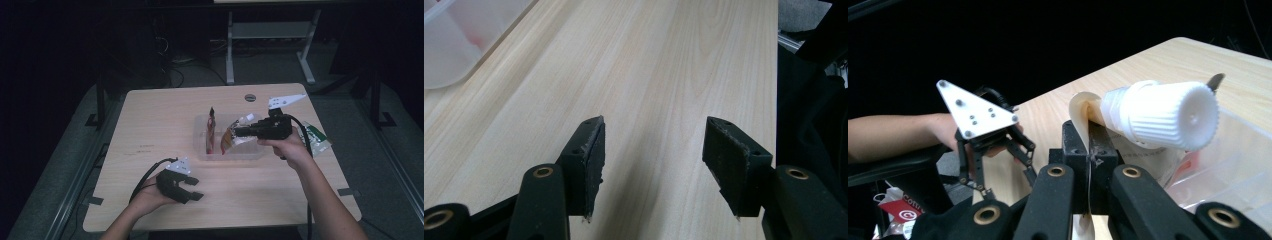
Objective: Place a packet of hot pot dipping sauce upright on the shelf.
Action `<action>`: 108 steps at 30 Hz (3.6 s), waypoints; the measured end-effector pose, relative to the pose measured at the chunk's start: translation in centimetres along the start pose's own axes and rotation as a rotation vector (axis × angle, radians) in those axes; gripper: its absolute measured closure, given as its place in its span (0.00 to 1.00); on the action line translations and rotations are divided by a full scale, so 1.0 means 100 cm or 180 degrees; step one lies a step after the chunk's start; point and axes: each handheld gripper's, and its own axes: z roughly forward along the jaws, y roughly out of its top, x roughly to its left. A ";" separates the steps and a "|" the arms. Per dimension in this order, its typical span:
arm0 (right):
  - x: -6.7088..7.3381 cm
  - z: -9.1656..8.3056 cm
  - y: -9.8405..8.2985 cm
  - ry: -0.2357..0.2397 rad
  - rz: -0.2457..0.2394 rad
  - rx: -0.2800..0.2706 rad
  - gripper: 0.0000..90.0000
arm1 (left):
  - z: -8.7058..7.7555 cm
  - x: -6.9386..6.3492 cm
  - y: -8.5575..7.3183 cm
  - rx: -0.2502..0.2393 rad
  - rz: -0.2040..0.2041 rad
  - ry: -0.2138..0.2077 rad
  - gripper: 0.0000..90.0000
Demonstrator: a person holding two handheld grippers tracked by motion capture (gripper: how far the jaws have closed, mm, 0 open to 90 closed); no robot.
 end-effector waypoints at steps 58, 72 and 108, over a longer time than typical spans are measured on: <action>-0.051 0.019 -0.021 -0.0245 0.0293 0.0176 0.99 | 0.002 0.000 -0.002 0.0051 -0.0012 -0.0013 0.46; -0.057 0.030 -0.027 -0.0311 0.0355 0.0191 0.99 | 0.002 0.001 -0.003 0.0054 -0.0013 -0.0022 0.46; -0.053 0.025 -0.026 -0.0607 0.0353 0.0217 0.53 | 0.003 0.000 -0.004 0.0076 -0.0028 -0.0036 0.46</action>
